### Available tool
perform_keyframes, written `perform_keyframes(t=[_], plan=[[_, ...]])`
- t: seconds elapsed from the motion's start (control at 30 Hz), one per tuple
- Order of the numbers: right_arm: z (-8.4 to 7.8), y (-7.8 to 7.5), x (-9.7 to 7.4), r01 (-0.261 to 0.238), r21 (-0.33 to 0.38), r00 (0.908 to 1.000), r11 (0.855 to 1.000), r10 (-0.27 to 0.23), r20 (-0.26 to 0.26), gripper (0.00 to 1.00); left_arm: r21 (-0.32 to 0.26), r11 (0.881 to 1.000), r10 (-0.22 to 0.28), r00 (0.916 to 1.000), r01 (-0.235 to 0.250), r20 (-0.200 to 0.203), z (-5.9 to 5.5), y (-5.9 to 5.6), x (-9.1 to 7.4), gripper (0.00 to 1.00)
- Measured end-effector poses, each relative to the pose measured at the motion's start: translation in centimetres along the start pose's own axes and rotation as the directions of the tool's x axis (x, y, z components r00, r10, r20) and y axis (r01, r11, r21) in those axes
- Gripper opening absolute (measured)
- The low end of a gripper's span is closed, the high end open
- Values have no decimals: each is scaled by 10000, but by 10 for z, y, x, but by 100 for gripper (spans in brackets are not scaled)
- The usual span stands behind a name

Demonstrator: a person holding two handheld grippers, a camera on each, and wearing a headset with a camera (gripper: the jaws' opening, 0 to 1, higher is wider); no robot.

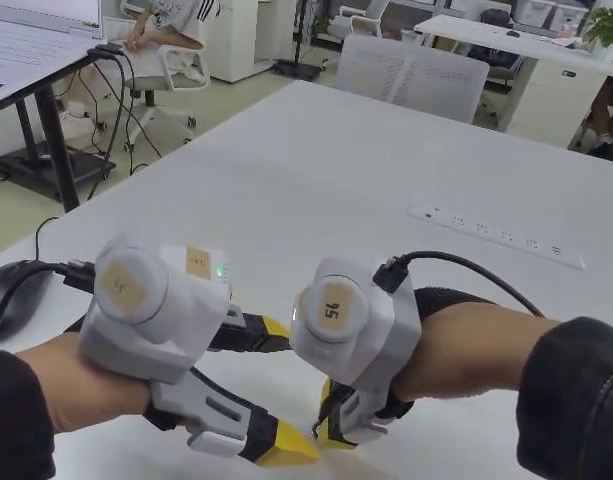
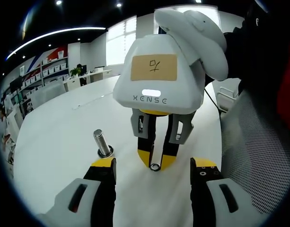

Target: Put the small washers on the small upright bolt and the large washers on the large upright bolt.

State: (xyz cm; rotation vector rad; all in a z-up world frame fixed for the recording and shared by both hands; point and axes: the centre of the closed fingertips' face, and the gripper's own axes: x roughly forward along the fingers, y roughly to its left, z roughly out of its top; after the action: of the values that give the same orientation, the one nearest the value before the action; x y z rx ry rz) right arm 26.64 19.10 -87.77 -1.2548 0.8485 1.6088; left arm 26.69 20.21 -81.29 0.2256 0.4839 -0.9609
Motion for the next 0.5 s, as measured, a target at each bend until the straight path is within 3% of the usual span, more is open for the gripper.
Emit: perform_keyframes(t=[0.5], plan=[[-16,-7,-19,286,448,9996,9986,-289,54,14,12,9999,-112,9999,112,-26,0,-2,2,63]])
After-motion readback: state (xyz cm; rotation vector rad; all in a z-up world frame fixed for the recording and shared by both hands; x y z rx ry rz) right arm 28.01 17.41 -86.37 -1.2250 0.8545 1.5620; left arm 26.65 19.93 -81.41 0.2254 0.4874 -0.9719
